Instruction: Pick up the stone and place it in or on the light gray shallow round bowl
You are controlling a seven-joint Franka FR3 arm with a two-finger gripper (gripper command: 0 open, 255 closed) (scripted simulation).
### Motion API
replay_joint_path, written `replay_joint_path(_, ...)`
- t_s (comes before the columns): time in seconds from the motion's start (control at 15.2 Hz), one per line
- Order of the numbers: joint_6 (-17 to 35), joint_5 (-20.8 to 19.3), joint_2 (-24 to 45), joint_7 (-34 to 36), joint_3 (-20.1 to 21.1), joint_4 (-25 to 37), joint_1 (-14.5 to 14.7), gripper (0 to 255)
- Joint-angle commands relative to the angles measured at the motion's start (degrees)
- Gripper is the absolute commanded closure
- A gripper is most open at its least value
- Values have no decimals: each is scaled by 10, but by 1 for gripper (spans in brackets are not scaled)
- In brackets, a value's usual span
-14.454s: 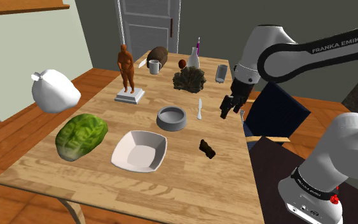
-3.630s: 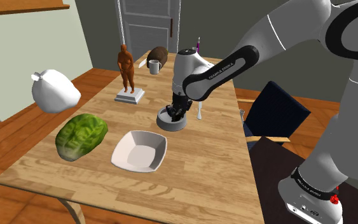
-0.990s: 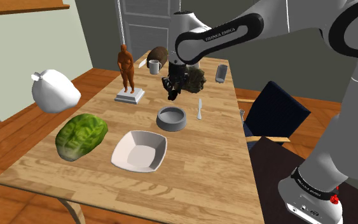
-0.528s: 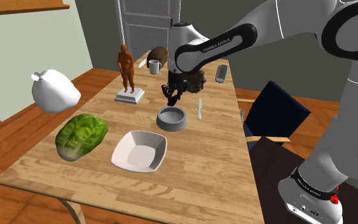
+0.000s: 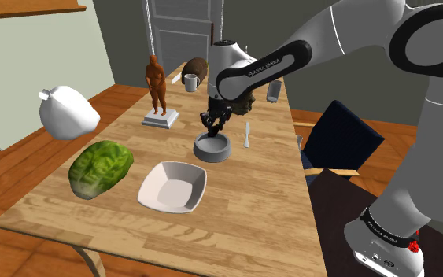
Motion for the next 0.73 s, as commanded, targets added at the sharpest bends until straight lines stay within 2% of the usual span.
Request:
replay_joint_path(0.0,2,0,1,0,0,-1,0,255)
replay_joint_path(0.26,2,0,1,0,0,-1,0,255)
replay_joint_path(0.33,2,0,1,0,0,-1,0,0)
replay_joint_path(0.66,2,0,1,0,0,-1,0,0)
